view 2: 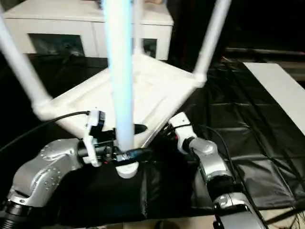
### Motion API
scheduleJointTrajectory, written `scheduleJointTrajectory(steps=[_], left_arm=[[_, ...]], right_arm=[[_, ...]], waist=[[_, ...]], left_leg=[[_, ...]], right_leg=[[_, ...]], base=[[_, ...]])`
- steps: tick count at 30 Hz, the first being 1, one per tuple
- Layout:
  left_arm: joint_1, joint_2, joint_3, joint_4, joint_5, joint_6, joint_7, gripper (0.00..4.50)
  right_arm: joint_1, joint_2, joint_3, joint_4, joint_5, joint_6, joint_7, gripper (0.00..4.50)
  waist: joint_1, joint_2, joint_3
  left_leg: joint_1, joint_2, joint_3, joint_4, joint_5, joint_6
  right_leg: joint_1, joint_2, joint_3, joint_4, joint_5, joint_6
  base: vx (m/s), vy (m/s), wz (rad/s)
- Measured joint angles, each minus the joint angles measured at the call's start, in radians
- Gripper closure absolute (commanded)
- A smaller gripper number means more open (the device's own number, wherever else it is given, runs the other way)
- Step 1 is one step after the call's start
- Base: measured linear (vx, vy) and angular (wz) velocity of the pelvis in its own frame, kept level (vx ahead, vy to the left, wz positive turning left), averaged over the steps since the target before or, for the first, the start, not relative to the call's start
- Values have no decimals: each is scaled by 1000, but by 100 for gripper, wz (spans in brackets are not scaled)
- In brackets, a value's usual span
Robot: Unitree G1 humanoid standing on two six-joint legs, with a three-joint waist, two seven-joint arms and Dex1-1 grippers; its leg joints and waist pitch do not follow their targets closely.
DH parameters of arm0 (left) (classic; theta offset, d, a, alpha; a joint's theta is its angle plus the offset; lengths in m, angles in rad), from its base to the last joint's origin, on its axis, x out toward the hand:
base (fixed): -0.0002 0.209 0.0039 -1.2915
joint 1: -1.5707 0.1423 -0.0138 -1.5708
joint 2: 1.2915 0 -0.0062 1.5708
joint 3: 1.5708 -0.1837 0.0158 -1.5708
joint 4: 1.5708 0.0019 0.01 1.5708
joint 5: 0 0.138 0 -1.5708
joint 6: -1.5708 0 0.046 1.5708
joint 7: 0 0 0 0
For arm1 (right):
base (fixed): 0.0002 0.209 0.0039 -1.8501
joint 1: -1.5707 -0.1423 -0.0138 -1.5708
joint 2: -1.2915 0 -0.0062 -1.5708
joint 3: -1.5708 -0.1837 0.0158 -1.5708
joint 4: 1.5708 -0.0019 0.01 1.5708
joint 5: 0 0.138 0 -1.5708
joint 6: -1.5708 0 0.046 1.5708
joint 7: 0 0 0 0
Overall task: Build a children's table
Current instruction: Rotate table base
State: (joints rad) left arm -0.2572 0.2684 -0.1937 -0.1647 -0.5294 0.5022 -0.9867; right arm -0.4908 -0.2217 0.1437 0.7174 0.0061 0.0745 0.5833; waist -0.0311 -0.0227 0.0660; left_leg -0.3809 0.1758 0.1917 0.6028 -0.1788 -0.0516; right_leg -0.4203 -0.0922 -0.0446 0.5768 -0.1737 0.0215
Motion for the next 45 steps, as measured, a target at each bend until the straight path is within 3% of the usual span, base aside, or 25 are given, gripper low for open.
scheduleJointTrajectory(steps=[12,22,31,36,40,45], left_arm=[[-16,-51,0,1,0,14,60,7],[-117,-173,-10,195,174,-201,221,7],[-150,-222,-54,270,238,-290,236,7],[-178,-121,-54,255,197,-300,82,7],[-175,-4,-41,215,145,-225,-48,7],[-172,118,-48,233,152,-181,-155,7]], right_arm=[[26,23,24,-50,22,-2,148,102],[66,13,3,-129,65,7,202,102],[122,-43,-27,-219,66,18,202,102],[179,-116,-52,-369,102,34,240,102],[197,-198,-115,-443,122,60,257,102],[210,-284,-166,-493,149,94,288,102]], waist=[[-3,-3,0],[11,-1,0],[24,1,1],[34,3,0],[38,4,0],[38,6,-1]], left_leg=[[8,0,0,0,0,0],[10,0,0,0,0,0],[9,0,0,0,0,0],[11,0,0,-3,0,1],[12,0,1,-5,0,0],[12,0,1,-5,-1,1]], right_leg=[[1,1,-1,0,4,-6],[3,1,-1,0,6,-10],[3,1,-1,0,11,-17],[3,1,-1,1,18,-18],[3,1,-1,4,20,-20],[4,1,0,6,25,-26]], base=[[0,0,0],[0,0,0],[0,0,0],[0,0,0],[0,0,0],[0,0,0]])
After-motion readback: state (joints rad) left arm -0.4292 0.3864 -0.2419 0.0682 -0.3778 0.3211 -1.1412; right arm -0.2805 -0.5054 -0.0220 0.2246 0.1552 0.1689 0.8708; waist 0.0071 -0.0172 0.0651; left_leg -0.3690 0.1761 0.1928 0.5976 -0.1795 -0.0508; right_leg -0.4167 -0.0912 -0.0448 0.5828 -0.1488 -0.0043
